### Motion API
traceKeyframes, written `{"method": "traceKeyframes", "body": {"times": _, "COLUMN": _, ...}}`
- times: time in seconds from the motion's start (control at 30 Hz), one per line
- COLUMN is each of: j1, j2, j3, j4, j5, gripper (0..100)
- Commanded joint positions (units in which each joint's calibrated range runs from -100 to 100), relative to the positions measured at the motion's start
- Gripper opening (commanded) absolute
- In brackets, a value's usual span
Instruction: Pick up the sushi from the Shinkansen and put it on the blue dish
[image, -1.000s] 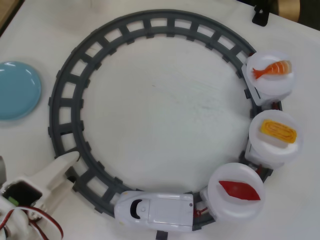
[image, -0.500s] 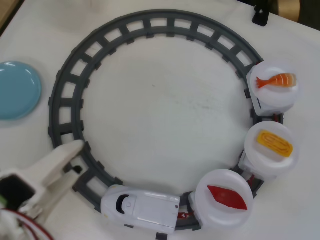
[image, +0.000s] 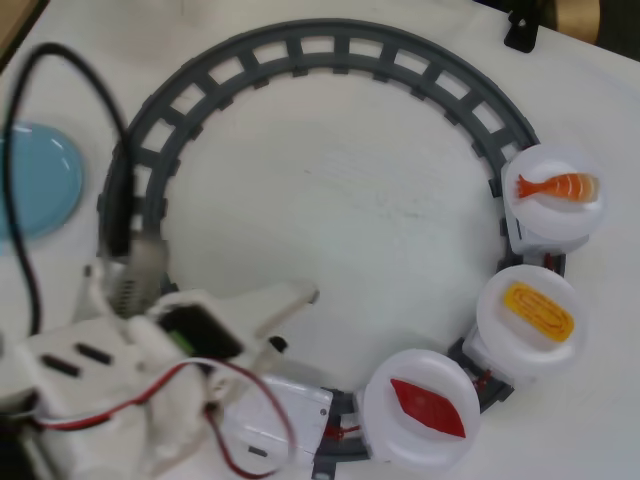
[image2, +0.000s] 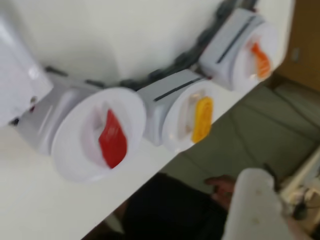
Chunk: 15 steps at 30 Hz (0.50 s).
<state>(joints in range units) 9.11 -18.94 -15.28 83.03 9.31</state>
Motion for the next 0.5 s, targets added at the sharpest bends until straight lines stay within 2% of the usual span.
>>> {"method": "traceKeyframes", "body": {"times": 0.0, "j1": 3.7, "j2": 6.6, "j3": -9.6, "j4": 4.8, "j5": 1.0, "gripper": 22}}
{"method": "traceKeyframes", "body": {"times": 0.23, "j1": 10.2, "j2": 17.3, "j3": -15.7, "j4": 12.1, "j5": 1.3, "gripper": 22}}
{"method": "traceKeyframes", "body": {"times": 0.47, "j1": 14.0, "j2": 22.2, "j3": -14.9, "j4": 13.3, "j5": 3.5, "gripper": 22}}
